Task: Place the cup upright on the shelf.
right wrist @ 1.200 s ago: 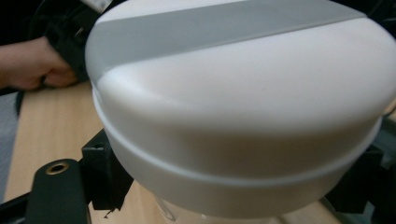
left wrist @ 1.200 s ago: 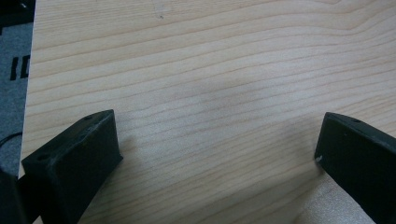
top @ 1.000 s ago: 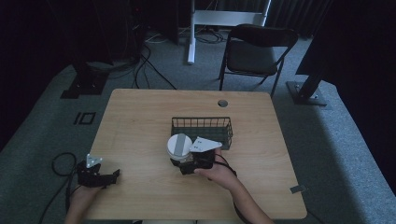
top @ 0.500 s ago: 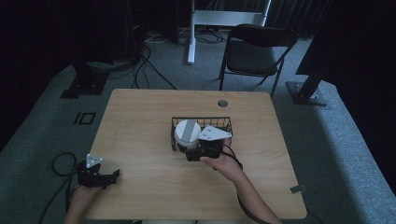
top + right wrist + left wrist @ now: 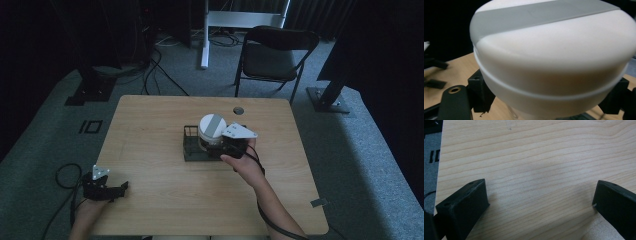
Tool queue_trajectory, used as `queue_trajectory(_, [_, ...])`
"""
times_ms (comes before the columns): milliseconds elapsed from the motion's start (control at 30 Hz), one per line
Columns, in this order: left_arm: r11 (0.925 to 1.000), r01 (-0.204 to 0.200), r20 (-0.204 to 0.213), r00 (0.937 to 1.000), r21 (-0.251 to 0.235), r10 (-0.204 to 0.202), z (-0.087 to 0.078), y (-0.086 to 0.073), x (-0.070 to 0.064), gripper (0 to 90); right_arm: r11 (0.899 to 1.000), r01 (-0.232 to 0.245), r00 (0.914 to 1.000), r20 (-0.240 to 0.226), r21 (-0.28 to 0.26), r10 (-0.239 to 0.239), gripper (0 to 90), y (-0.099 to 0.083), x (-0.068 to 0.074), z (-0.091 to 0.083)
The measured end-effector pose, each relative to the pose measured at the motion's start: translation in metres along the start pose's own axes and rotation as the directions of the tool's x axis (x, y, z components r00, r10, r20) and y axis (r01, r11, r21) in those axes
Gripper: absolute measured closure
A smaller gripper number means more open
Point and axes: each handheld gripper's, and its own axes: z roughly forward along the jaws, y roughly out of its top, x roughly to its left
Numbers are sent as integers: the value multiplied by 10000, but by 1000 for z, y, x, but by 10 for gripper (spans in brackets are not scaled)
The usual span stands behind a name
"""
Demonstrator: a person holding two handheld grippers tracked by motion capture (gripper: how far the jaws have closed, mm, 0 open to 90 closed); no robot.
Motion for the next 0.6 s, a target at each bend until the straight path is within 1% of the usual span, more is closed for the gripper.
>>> queue_trajectory(33, [10000,5,-1,10000,-6,-5,0,0,0,1,10000,-63,9995,295,63,61,184,2,-5,1])
queue_trajectory(67, [10000,0,-2,10000,0,0,0,0,0,1,9999,-142,9990,434,65,139,184,3,-6,1])
queue_trajectory(133, [10000,3,0,10000,-2,-3,0,0,0,1,9998,-195,9960,874,42,191,184,5,-12,1])
queue_trajectory(167, [10000,3,0,10000,-2,-3,0,0,0,1,9998,-195,9960,874,42,191,184,5,-12,1])
queue_trajectory(200, [10000,18,4,10000,0,-18,0,0,0,1,9997,-247,9921,1232,7,244,184,6,-14,1])
queue_trajectory(233, [10000,15,3,10000,0,-15,0,0,0,1,9991,-418,9863,1596,9,411,184,6,-20,1])
queue_trajectory(300, [10000,21,0,10000,-1,-21,0,0,0,1,9992,-378,9781,2053,145,341,184,5,-24,2])
queue_trajectory(333, [10000,13,3,10000,0,-13,0,0,0,1,9987,-505,9720,2303,112,466,184,4,-25,2])
queue_trajectory(367, [10000,13,1,10000,1,-13,0,0,0,1,9985,-499,9685,2451,224,429,184,3,-27,2])
queue_trajectory(400, [10000,10,4,10000,1,-10,0,0,0,1,9986,-509,9614,2714,170,444,184,2,-28,2])
queue_trajectory(433, [10000,8,5,10000,3,-8,0,0,0,1,9983,-495,9554,2928,296,387,184,0,-29,2])
queue_trajectory(467, [10000,2,2,10000,4,-2,0,0,0,1,9979,-542,9529,3003,348,413,184,-1,-31,3])
queue_trajectory(500, [10000,-12,-8,10000,8,12,0,0,0,1,9971,-709,9446,3232,290,578,184,-3,-33,4])
queue_trajectory(533, [10000,5,2,10000,2,-5,0,0,0,1,9967,-690,9400,3375,418,509,184,-5,-34,4])
queue_trajectory(567, [10000,8,2,10000,1,-8,0,0,0,1,9955,-827,9351,3491,464,614,184,-7,-36,5])
queue_trajectory(600, [10000,6,3,10000,2,-6,0,0,0,1,9936,-1055,9298,3583,400,843,184,-9,-37,6])
